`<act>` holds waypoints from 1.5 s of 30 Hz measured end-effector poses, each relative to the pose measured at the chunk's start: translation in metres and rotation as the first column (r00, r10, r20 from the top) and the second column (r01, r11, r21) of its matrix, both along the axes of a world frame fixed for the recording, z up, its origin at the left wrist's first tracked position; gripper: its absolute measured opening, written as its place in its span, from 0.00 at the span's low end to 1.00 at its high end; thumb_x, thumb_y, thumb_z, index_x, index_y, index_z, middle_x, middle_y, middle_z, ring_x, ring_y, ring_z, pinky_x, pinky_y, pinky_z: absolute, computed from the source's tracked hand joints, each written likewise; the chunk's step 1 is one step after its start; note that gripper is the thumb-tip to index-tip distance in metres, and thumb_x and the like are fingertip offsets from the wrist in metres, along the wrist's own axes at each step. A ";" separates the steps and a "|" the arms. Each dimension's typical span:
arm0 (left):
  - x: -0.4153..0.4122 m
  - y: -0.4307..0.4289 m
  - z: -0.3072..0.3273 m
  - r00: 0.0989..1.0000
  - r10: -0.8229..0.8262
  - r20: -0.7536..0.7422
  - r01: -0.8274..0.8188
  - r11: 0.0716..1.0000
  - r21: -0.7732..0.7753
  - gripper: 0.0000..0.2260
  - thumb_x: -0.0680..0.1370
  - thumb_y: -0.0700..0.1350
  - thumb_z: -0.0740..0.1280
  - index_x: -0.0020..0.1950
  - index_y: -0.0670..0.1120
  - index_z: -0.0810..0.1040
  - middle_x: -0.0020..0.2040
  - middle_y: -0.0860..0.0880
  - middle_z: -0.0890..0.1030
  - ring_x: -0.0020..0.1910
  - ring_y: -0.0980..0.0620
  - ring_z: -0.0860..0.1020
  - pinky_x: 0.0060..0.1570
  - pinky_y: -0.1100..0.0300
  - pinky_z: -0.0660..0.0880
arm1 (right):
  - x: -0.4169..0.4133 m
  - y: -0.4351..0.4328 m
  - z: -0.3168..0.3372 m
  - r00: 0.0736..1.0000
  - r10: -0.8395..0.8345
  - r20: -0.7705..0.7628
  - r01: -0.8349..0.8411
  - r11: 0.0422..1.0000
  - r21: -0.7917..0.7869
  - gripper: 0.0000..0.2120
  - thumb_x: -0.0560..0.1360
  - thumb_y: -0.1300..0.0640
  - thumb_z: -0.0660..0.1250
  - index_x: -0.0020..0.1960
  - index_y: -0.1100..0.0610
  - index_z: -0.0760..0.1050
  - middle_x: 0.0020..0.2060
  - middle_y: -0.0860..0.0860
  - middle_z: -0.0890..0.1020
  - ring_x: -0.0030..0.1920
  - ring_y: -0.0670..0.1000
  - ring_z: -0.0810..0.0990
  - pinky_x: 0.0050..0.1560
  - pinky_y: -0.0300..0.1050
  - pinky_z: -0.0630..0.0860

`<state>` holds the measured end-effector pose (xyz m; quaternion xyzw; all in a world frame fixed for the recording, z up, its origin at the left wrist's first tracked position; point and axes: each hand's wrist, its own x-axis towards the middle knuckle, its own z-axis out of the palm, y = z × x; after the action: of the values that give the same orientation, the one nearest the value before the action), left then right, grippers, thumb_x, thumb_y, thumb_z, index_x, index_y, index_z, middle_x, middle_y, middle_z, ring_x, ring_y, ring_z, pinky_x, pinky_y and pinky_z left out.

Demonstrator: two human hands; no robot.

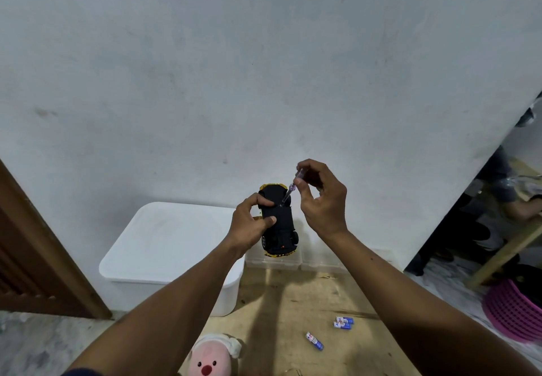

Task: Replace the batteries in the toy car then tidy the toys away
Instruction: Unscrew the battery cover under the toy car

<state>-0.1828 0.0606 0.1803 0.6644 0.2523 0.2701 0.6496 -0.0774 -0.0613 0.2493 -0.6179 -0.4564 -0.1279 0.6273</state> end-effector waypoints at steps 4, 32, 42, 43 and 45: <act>0.000 -0.002 0.002 1.000 -0.002 0.001 0.002 1.000 0.007 0.13 0.72 0.32 0.71 0.49 0.48 0.78 0.55 0.43 0.82 0.44 0.40 0.84 0.47 0.42 0.81 | -0.006 -0.003 0.002 1.000 0.009 0.014 -0.009 1.000 0.003 0.15 0.74 0.70 0.70 0.57 0.58 0.77 0.46 0.51 0.84 0.47 0.50 0.84 0.52 0.49 0.81; -0.007 0.004 0.007 0.999 -0.031 0.033 0.031 0.999 0.012 0.21 0.67 0.26 0.73 0.54 0.45 0.78 0.58 0.47 0.79 0.48 0.39 0.84 0.48 0.39 0.82 | -0.004 0.003 -0.003 0.989 -0.011 0.149 0.014 1.000 -0.019 0.22 0.74 0.72 0.68 0.65 0.55 0.78 0.47 0.52 0.78 0.44 0.54 0.82 0.48 0.54 0.81; -0.008 0.005 0.009 0.996 -0.080 0.037 0.080 0.997 0.001 0.22 0.63 0.28 0.71 0.53 0.45 0.77 0.57 0.47 0.79 0.49 0.35 0.83 0.47 0.38 0.81 | -0.003 0.005 -0.002 0.995 -0.002 0.099 0.005 0.999 -0.032 0.23 0.76 0.70 0.67 0.69 0.57 0.75 0.44 0.50 0.81 0.54 0.50 0.82 0.51 0.55 0.79; -0.008 0.005 0.009 0.996 -0.081 0.037 0.081 0.997 0.002 0.22 0.63 0.29 0.71 0.53 0.45 0.77 0.57 0.47 0.79 0.48 0.35 0.83 0.47 0.39 0.81 | -0.003 0.005 -0.001 0.995 0.001 0.097 0.003 0.999 -0.038 0.24 0.76 0.69 0.66 0.70 0.56 0.74 0.45 0.50 0.81 0.56 0.50 0.82 0.51 0.55 0.80; -0.008 0.005 0.010 0.996 -0.081 0.036 0.081 0.997 0.001 0.21 0.63 0.28 0.70 0.53 0.45 0.77 0.56 0.46 0.79 0.45 0.38 0.83 0.44 0.43 0.81 | -0.003 0.005 0.000 0.996 0.008 0.091 -0.004 0.999 -0.044 0.24 0.76 0.67 0.67 0.70 0.56 0.73 0.46 0.50 0.83 0.58 0.48 0.82 0.50 0.52 0.80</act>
<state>-0.1908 0.0658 0.1903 0.6689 0.2136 0.2556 0.6645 -0.0807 -0.0562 0.2492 -0.6235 -0.4890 -0.1440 0.5928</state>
